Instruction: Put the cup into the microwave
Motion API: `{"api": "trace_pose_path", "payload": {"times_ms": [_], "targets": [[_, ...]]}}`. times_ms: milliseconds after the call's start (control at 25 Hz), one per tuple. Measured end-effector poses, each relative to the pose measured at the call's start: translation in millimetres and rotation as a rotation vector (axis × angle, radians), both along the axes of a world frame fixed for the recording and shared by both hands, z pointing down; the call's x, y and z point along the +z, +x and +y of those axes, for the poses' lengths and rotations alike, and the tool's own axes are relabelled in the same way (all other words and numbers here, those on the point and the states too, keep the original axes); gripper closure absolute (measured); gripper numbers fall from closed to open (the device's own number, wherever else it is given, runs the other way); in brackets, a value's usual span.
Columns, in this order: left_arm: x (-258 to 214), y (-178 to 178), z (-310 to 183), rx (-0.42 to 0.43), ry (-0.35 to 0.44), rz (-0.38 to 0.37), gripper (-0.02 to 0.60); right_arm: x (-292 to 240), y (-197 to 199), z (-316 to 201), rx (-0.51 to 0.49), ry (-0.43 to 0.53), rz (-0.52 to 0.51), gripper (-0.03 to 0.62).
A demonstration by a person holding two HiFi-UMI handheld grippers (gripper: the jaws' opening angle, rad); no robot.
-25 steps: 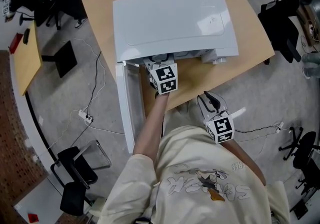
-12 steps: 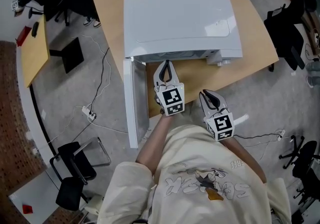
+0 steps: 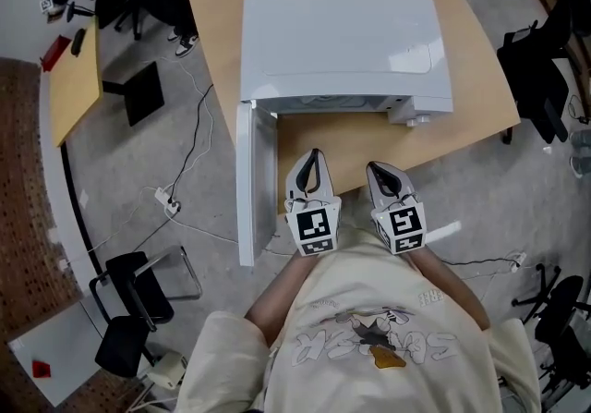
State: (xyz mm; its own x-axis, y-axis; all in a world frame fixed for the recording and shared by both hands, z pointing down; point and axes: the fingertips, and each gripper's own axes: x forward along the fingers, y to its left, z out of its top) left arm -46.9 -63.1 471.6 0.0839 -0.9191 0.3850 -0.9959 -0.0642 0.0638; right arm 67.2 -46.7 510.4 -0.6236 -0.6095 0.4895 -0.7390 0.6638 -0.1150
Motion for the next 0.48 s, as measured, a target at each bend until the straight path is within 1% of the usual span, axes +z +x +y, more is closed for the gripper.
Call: {"api": "trace_pose_path", "payload": {"times_ms": [160,480], "targets": [[3.4,-5.4,8.3,-0.005,-0.020,-0.005,0.580,-1.4,-7.6,-3.8,-0.024,0.005,-0.008,0.589],[5.9,-8.3,15.2,-0.012,-0.033,-0.003,0.580,-2.8,-14.7,-7.1,-0.051,0.011,-0.009,0.589]]}}
